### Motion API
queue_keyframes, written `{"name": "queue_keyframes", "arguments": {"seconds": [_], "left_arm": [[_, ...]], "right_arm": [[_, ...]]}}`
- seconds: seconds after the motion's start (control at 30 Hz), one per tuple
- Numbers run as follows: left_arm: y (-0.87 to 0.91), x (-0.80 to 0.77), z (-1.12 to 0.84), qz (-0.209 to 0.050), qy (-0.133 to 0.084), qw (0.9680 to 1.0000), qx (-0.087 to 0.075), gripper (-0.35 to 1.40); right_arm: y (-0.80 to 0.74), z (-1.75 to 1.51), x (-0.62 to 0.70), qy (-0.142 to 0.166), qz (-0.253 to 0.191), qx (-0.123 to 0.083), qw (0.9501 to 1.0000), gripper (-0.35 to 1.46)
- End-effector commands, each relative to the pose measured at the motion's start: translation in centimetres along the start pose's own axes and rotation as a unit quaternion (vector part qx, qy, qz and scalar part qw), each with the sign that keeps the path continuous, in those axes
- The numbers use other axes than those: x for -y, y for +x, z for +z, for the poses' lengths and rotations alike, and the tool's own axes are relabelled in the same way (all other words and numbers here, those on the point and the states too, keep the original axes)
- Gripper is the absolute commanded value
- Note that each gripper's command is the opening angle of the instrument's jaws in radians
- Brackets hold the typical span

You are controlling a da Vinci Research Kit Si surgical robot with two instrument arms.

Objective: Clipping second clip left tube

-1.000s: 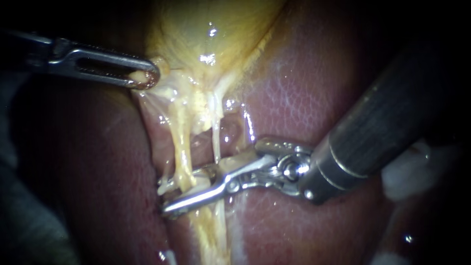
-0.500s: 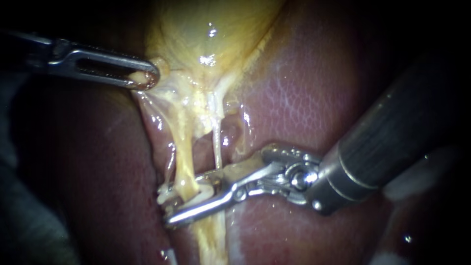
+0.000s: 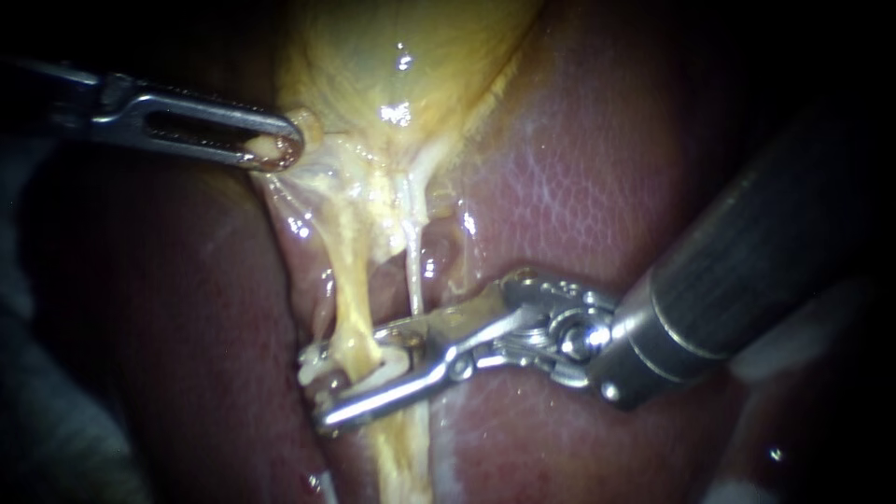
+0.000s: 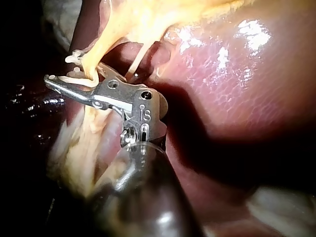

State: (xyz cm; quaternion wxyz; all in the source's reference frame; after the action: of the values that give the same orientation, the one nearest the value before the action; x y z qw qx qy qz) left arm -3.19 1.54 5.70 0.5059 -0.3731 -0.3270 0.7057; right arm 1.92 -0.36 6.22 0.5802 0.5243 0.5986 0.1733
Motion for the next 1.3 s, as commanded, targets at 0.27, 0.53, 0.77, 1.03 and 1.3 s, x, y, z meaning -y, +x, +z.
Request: {"name": "queue_keyframes", "arguments": {"seconds": [0.27,0.53,0.77,1.03,1.3], "left_arm": [[0.0,0.0,0.0,0.0,0.0,1.0,0.0,-0.35],[0.0,0.0,0.0,0.0,0.0,1.0,0.0,-0.35],[0.0,0.0,0.0,0.0,0.0,1.0,0.0,-0.35],[0.0,0.0,0.0,0.0,0.0,1.0,0.0,-0.35],[0.0,0.0,0.0,0.0,0.0,1.0,0.0,-0.35]], "right_arm": [[-0.01,0.06,0.05,0.02,-0.002,0.012,0.9997,0.44],[-0.01,0.07,0.05,0.028,-0.001,0.016,0.9995,0.44],[0.0,0.08,0.05,0.028,-0.007,0.016,0.9995,0.44],[0.0,0.07,0.04,0.028,-0.013,0.016,0.9994,0.42],[0.0,0.05,0.03,0.028,-0.016,0.016,0.9993,0.38]]}}
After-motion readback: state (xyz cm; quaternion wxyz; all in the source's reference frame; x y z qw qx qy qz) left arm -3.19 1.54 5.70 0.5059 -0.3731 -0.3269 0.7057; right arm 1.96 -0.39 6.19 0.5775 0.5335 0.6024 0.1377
